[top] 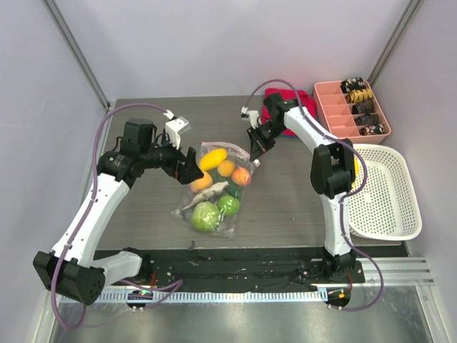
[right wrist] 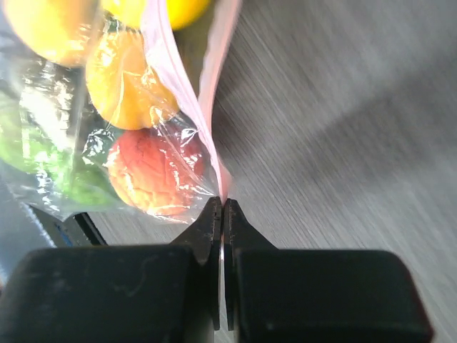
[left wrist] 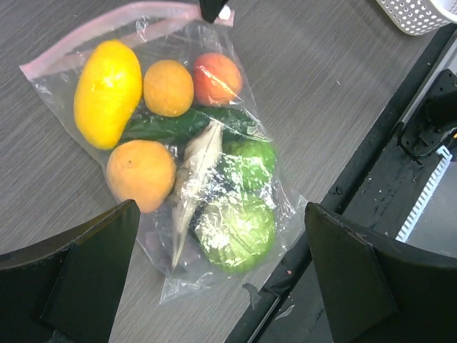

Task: Place the food in the zip-top bag and seal the zipper
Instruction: Pick up the zipper food storage bag at the center of the board.

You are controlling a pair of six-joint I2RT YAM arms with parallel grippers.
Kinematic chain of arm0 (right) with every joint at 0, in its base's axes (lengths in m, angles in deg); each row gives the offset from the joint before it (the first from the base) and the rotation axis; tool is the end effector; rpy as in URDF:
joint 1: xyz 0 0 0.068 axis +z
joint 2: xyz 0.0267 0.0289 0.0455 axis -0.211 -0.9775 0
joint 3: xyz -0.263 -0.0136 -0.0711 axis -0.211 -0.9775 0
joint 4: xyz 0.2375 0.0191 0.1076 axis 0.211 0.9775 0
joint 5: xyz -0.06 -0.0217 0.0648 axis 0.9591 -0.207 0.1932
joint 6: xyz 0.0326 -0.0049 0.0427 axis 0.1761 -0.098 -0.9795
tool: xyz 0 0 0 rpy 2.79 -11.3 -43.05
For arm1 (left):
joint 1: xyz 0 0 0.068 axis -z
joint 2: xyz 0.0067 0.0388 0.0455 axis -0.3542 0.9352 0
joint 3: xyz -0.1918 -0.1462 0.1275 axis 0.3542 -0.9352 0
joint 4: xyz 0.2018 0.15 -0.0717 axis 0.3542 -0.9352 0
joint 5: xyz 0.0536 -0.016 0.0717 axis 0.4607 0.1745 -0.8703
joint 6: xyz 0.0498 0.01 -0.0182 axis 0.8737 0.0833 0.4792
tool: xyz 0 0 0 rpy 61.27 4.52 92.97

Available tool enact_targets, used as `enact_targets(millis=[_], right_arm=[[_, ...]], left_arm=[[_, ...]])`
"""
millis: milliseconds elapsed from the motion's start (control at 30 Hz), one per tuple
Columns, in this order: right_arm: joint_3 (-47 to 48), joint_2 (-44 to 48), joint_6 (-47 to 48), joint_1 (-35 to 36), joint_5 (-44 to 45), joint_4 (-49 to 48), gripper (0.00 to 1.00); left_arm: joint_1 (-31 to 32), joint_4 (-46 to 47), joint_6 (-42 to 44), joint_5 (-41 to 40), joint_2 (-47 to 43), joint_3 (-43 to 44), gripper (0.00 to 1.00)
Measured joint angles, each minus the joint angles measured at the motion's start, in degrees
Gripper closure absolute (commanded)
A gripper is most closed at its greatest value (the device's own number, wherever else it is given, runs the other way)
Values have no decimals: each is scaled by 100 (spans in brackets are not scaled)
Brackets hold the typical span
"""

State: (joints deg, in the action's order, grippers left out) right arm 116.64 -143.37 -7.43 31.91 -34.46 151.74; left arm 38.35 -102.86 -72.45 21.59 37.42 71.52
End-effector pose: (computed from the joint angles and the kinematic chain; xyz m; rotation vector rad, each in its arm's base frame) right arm 0.4220 0.1745 0.2161 -1.0989 2.5322 0.9363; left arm 0.2171 -0.0904 0.3661 0.7539 2.0975 -0.8058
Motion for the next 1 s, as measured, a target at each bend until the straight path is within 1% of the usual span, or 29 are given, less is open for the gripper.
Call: enact_targets(millis=[67,167,367,467,567,667,767,867,1000], right_arm=[[186,232,37,79,83,31,99],[505,675,225,363,293,160,99],[837,1563,741,1346,721,420,99],[1067,1845,994,1788,933,560,99],[1172,2107,1165,1989,1134,643,99],[1156,2341,1300,2098,1320,699,99],[903,2686,1443,2277,1561,662,99],[688,2931,1530,2549,1749,640,99],[522,3145,1631,2933,1969,538,99]], left_arm=[[-11,11,48,7,44,37,0],[-28,96,372,63,63,118,0],[-42,302,1034,177,26,212,0],[-61,437,1248,264,-146,190,0],[-76,748,1445,417,-562,-9,0],[-74,938,1703,662,-1016,-203,0],[-42,1032,1945,809,-1196,-227,0],[57,1040,2098,813,-1128,-221,0],[352,933,2232,686,-789,-136,0]])
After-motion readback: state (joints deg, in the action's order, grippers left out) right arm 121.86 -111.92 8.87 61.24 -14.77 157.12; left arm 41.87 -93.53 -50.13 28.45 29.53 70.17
